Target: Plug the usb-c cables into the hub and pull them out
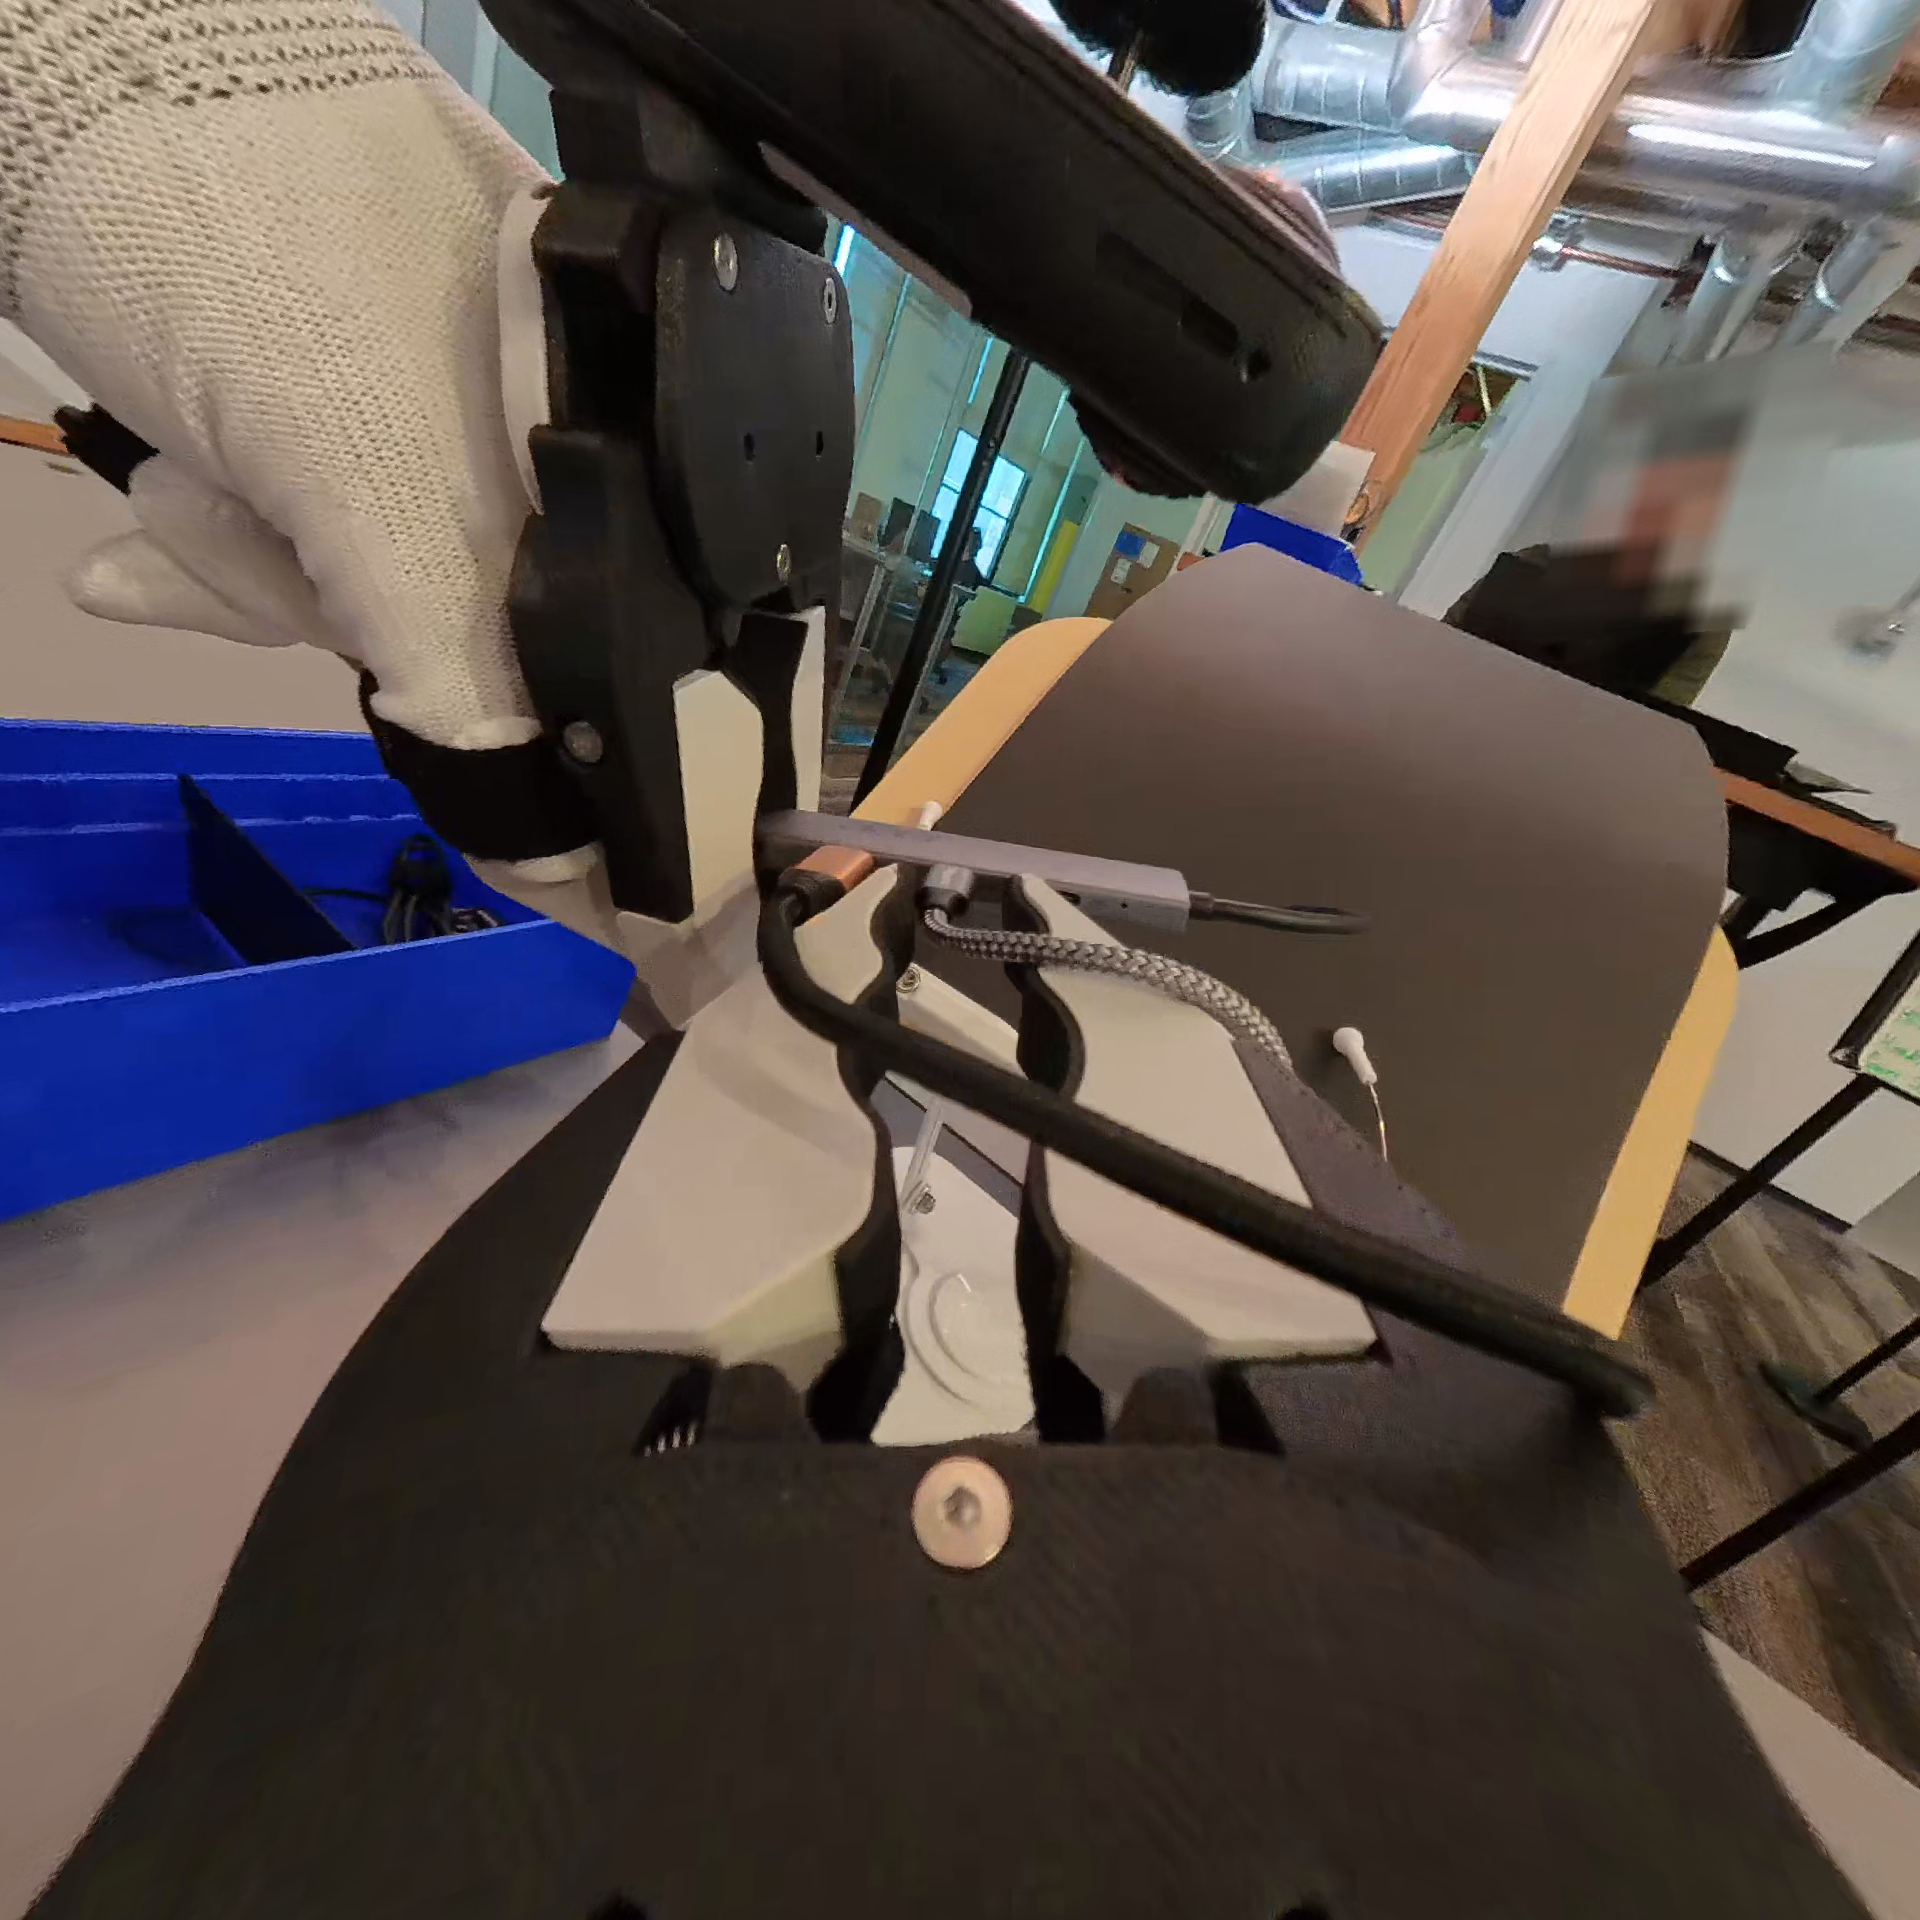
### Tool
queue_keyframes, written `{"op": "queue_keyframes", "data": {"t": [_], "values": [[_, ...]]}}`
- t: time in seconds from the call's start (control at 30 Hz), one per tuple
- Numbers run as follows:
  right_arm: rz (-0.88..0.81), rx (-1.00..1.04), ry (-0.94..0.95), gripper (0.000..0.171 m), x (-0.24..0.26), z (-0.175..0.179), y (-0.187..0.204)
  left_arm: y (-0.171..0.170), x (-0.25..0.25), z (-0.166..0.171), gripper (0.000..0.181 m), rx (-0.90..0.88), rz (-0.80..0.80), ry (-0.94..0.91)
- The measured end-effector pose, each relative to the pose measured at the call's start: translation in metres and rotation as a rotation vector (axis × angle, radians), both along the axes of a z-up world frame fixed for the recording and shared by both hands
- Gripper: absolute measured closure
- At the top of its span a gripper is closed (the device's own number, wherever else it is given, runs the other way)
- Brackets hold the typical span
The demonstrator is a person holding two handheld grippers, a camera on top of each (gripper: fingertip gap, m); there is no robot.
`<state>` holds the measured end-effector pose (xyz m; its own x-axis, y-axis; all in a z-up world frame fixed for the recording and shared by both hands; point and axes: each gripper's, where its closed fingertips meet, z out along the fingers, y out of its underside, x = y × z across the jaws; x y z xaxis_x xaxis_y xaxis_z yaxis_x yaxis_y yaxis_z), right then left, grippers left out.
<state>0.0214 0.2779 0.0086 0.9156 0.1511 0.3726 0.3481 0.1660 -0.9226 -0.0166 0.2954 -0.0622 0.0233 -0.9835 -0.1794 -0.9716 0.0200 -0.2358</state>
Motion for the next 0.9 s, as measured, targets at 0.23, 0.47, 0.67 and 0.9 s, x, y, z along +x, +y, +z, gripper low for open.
{"op": "queue_keyframes", "data": {"t": [0.23,0.47,0.67,0.9], "values": [[-0.005,0.0,-0.01,0.163,-0.002,-0.009,0.005,0.01,-0.003,-0.01,0.161,0.087,-0.006,0.083],[-0.015,0.029,-0.03,0.164,0.002,-0.01,0.005,0.009,0.004,-0.011,0.162,0.079,-0.017,0.059],[0.011,0.057,0.017,0.164,0.003,-0.004,0.002,-0.002,0.03,0.003,0.139,0.1,-0.096,-0.098],[0.012,0.069,0.01,0.164,0.003,-0.003,0.001,0.003,0.028,0.002,0.161,0.105,-0.108,-0.096]]}}
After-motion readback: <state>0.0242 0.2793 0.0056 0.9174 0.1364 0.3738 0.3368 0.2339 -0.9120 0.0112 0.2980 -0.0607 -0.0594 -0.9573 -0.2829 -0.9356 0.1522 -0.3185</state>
